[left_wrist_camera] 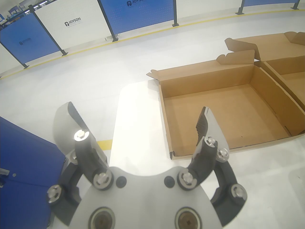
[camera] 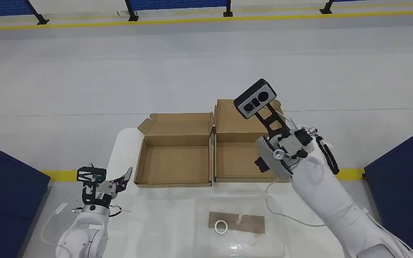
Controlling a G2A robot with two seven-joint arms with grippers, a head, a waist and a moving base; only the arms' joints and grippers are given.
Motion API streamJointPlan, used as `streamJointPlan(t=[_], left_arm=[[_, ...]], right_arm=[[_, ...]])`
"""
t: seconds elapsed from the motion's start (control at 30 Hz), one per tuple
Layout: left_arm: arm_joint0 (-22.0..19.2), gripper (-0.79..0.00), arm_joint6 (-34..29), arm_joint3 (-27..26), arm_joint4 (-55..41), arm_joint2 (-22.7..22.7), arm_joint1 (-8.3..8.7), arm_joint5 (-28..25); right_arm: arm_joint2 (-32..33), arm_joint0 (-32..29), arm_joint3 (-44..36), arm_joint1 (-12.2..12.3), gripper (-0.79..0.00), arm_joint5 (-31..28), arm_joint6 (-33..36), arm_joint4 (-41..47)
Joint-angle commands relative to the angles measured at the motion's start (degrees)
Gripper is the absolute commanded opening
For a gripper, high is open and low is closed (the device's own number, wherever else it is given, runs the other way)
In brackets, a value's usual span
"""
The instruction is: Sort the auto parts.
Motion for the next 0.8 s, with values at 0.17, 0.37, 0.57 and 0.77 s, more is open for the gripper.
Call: streamJointPlan(t=[0.17, 0.37, 0.57, 0.77], left_arm=[[0.00, 0.000, 0.00, 0.00, 0.00, 0.00, 0.00, 0.00], [0.00, 0.000, 0.00, 0.00, 0.00, 0.00, 0.00, 0.00], [0.00, 0.000, 0.00, 0.00, 0.00, 0.00, 0.00, 0.00], [0.00, 0.000, 0.00, 0.00, 0.00, 0.00, 0.00, 0.00]], right_arm=[[0.75, -0.88, -1.07, -1.26, -0.785, -0.19, -0.14, 2.98], [1.90, -1.61, -2.65, -1.89, -0.785, 0.88, -0.19, 3.33], [1.90, -1.61, -2.65, -1.89, -0.785, 0.88, -0.19, 3.33], [1.90, -1.61, -2.65, -1.89, -0.785, 0.88, -0.19, 3.33]])
